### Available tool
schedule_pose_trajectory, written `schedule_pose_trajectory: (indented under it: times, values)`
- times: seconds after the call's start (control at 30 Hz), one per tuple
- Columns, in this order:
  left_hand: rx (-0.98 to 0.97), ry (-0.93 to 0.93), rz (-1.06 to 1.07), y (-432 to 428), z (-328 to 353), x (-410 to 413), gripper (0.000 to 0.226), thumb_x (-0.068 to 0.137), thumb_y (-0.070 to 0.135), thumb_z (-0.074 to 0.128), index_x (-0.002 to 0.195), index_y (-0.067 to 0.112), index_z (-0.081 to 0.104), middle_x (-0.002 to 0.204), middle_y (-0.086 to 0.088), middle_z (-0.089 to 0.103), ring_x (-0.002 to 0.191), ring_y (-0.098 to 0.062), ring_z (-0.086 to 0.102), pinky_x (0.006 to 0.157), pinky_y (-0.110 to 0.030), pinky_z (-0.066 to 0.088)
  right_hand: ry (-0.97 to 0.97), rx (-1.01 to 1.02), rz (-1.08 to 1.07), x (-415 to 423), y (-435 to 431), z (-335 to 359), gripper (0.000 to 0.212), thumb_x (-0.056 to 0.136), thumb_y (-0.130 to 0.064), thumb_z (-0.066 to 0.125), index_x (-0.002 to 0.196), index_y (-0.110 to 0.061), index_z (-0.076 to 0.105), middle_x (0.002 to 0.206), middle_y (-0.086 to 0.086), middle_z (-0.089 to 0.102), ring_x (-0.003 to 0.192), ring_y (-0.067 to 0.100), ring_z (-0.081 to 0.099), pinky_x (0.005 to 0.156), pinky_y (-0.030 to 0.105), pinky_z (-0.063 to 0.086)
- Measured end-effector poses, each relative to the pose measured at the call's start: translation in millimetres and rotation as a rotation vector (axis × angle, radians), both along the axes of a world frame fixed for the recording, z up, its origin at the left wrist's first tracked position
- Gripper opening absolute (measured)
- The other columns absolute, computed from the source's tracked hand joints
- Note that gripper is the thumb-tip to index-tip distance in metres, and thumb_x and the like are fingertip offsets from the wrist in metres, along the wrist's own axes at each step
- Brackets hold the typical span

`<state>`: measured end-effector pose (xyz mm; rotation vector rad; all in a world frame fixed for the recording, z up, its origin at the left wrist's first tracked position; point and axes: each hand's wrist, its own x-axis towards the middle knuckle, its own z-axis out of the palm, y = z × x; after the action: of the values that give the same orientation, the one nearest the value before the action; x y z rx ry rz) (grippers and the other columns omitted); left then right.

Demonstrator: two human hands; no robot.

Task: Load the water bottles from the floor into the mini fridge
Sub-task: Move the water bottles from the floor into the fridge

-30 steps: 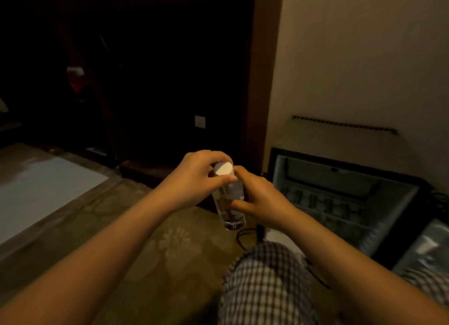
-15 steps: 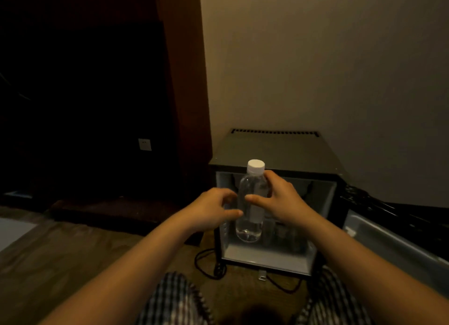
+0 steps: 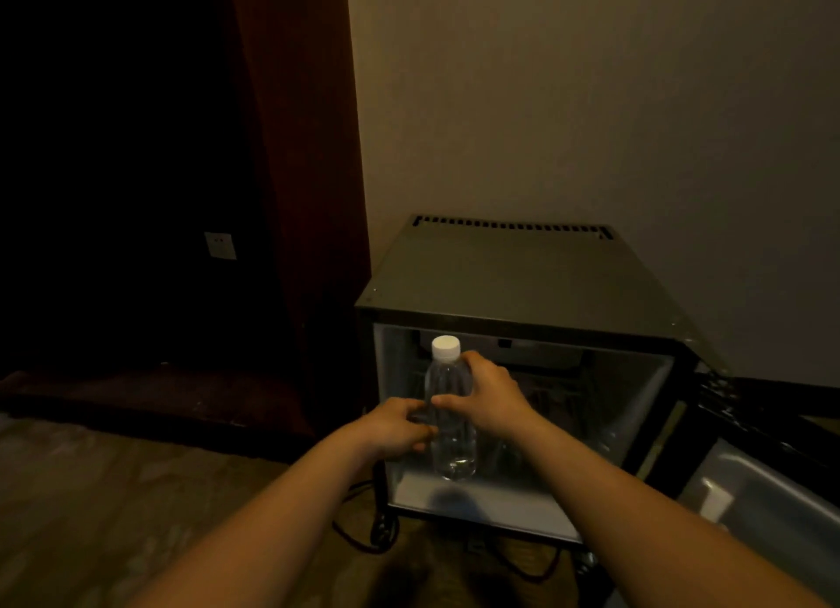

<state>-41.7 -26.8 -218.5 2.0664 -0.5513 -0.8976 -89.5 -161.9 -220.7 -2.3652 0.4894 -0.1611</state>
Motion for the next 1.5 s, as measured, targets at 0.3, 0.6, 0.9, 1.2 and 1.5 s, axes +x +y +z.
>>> schedule_pose_trajectory:
  times: [0.3, 0.6, 0.9, 1.2, 1.5]
  values:
    - [-0.091, 0.041, 0.092, -12.2, -37.2, 41.6, 0.047, 0.090, -0.006, 0.046, 0.136, -0.002, 0.037, 0.140, -0.013, 0.045, 0.131, -0.022, 0.044, 0.100, -0.025, 0.040, -0.009, 0.129, -0.098, 48.7, -6.7, -31.1, 0.048, 0.075, -0.025, 0.076, 0.115, -0.007, 0.058, 0.117, 0.014, 0.064, 0.112, 0.027, 0.059, 0.089, 0.029, 0.046]
    - [-0.067, -0.024, 0.145, -27.7, -56.0, 70.5, 0.045, 0.088, -0.002, 0.053, 0.131, 0.001, 0.043, 0.129, -0.020, 0.054, 0.119, -0.029, 0.053, 0.082, -0.028, 0.045, 0.024, 0.133, -0.124, 86.2, -12.5, -47.1, 0.037, 0.088, -0.018, 0.060, 0.123, -0.008, 0.058, 0.131, 0.016, 0.056, 0.118, 0.032, 0.055, 0.094, 0.031, 0.042]
    - [-0.028, 0.001, 0.133, -41.6, -74.6, 91.1, 0.037, 0.089, 0.002, 0.054, 0.126, -0.001, 0.052, 0.126, -0.020, 0.057, 0.120, -0.032, 0.053, 0.091, -0.026, 0.042, 0.140, 0.071, -0.049, 113.1, -24.3, -52.8, 0.049, 0.093, -0.031, 0.053, 0.136, -0.008, 0.045, 0.146, 0.016, 0.041, 0.132, 0.032, 0.040, 0.106, 0.034, 0.031]
    - [0.087, -0.102, 0.084, -42.7, -66.3, 85.0, 0.040, 0.092, 0.015, 0.051, 0.131, 0.003, 0.048, 0.133, -0.018, 0.052, 0.123, -0.030, 0.051, 0.096, -0.030, 0.043, 0.251, 0.013, -0.002, 92.6, -32.1, -50.6, 0.045, 0.093, -0.023, 0.052, 0.136, -0.011, 0.045, 0.144, 0.015, 0.042, 0.130, 0.031, 0.043, 0.106, 0.035, 0.034]
    - [0.257, -0.165, -0.223, -35.9, -44.7, 45.3, 0.034, 0.095, 0.024, 0.045, 0.116, 0.001, 0.059, 0.121, -0.020, 0.061, 0.093, -0.017, 0.054, 0.073, -0.022, 0.042, 0.262, -0.054, 0.028, 23.0, -45.5, -25.9, 0.028, 0.086, -0.023, 0.064, 0.109, -0.007, 0.066, 0.111, 0.015, 0.067, 0.105, 0.027, 0.062, 0.092, 0.038, 0.050]
